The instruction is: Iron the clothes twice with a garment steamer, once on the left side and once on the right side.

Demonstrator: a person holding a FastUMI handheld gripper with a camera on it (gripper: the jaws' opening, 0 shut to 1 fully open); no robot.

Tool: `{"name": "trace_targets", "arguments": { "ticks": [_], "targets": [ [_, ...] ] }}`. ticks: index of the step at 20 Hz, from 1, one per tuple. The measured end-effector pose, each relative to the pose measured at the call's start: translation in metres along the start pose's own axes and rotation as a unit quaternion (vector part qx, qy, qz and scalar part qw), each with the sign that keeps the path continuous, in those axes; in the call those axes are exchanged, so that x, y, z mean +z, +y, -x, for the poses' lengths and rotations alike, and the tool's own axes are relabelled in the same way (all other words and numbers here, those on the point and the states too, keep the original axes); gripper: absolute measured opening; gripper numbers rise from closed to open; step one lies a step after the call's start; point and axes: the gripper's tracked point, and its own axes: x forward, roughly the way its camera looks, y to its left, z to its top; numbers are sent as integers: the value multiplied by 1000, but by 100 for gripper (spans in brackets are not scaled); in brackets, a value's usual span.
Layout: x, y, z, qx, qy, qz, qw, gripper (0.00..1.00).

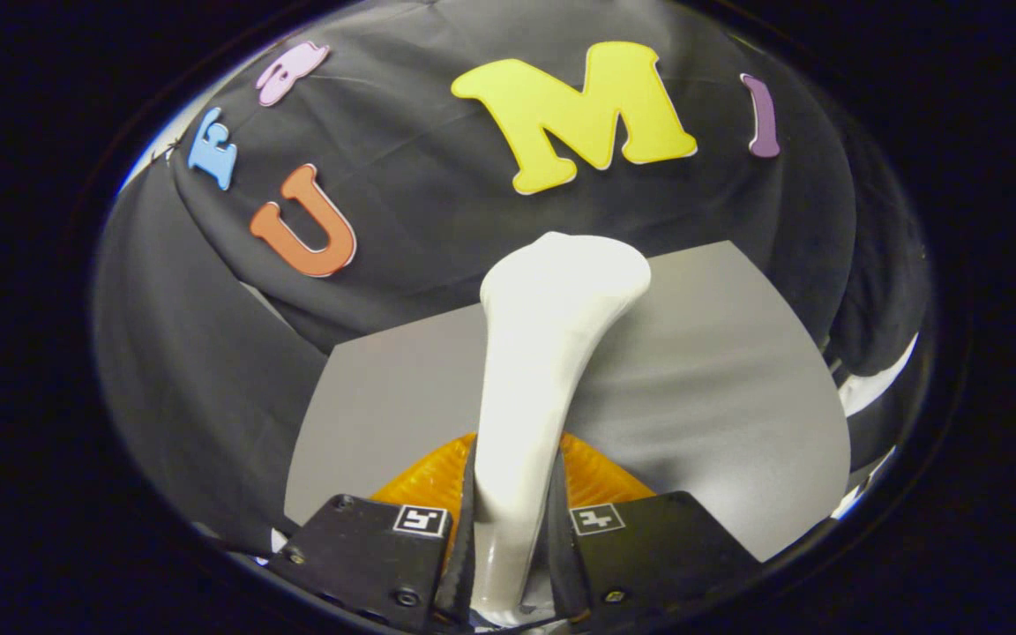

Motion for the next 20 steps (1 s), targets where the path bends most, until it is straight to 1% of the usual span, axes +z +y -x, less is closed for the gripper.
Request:
{"name": "trace_targets", "arguments": {
  "ticks": [2,6,13,20],
  "targets": [
    [-1,2,10,10,-8,2,1000,37],
    [0,8,36,50,-20,-5,999,34],
    [6,-17,99,57,-81,12,995,34],
    [-20,-54,170,35,-126,36,991,34]
  ]
}}
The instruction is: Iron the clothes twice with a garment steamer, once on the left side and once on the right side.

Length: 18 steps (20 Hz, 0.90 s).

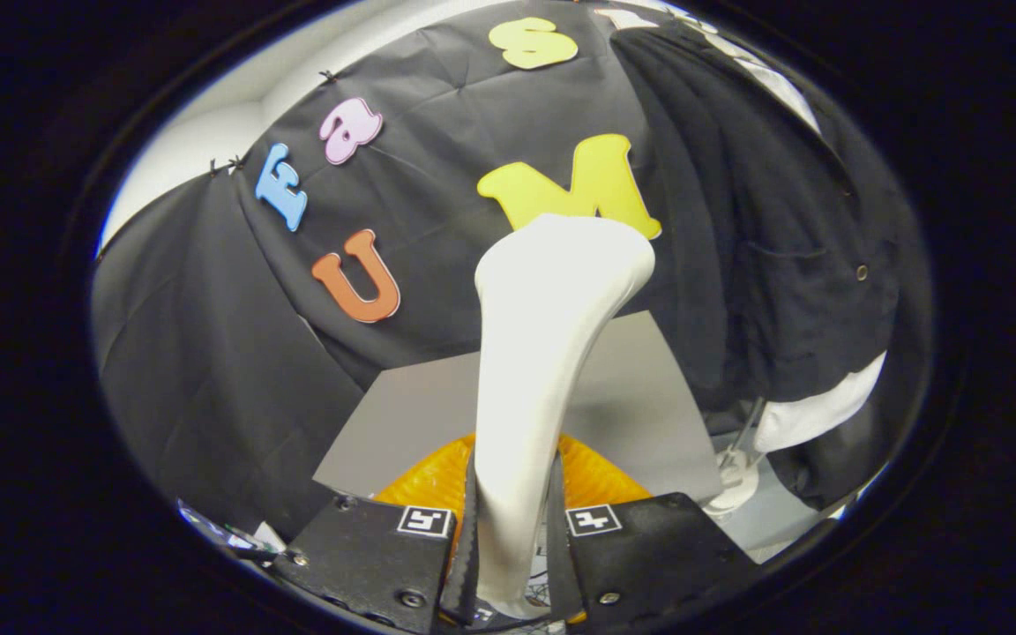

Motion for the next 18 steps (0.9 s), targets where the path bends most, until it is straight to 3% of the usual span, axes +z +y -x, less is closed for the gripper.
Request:
{"name": "trace_targets", "arguments": {
  "ticks": [7,18],
  "targets": [
    [-5,-48,87,-39,-55,19,998,34],
    [61,-124,181,-81,-165,48,982,34]
  ]
}}
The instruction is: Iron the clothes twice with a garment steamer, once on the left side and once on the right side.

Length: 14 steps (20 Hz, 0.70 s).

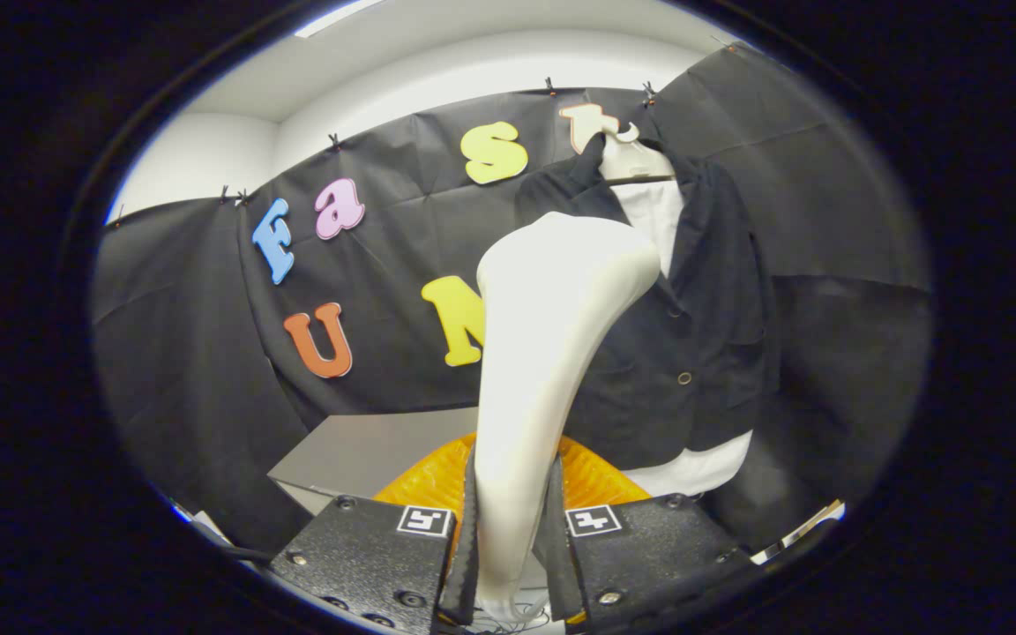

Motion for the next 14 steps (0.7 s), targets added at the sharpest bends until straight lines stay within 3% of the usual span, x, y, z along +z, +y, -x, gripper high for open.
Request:
{"name": "trace_targets", "arguments": {
  "ticks": [8,14],
  "targets": [
    [40,-128,-2,-26,-31,-5,999,34],
    [75,-189,-9,-30,-60,9,998,34]
  ]
}}
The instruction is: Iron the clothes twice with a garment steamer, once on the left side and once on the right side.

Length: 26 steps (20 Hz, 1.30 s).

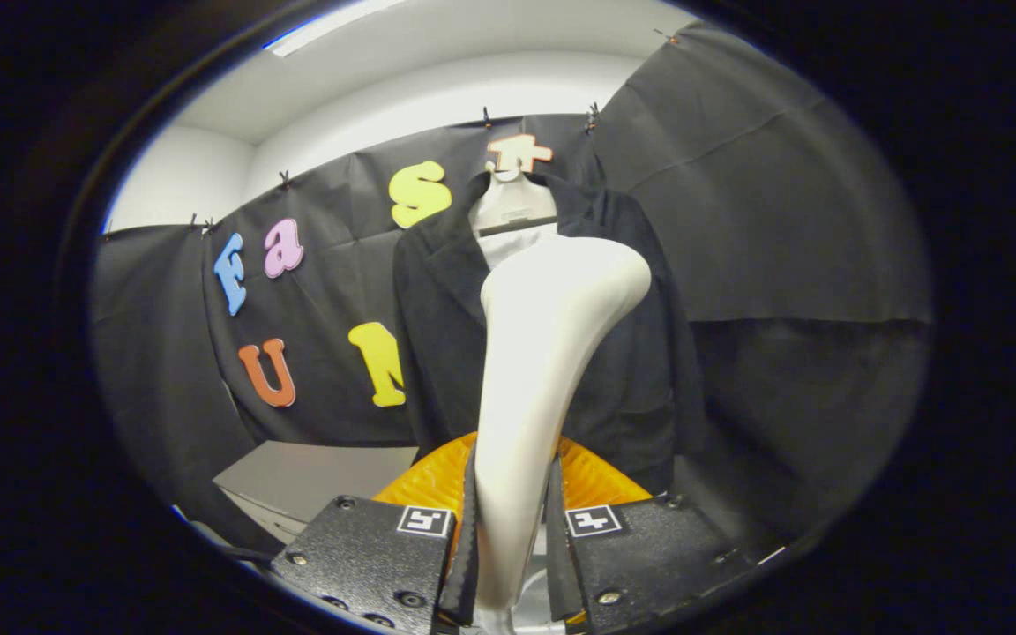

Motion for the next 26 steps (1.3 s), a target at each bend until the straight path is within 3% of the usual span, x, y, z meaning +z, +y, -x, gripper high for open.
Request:
{"name": "trace_targets", "arguments": {
  "ticks": [7,11,16,22,26],
  "targets": [
    [51,-63,-21,6,-46,9,999,34],
    [89,-67,-30,39,-91,30,995,34],
    [124,-30,-43,78,-137,57,986,34],
    [113,47,-75,152,-130,60,978,34],
    [104,80,-97,178,-112,54,976,34]
  ]
}}
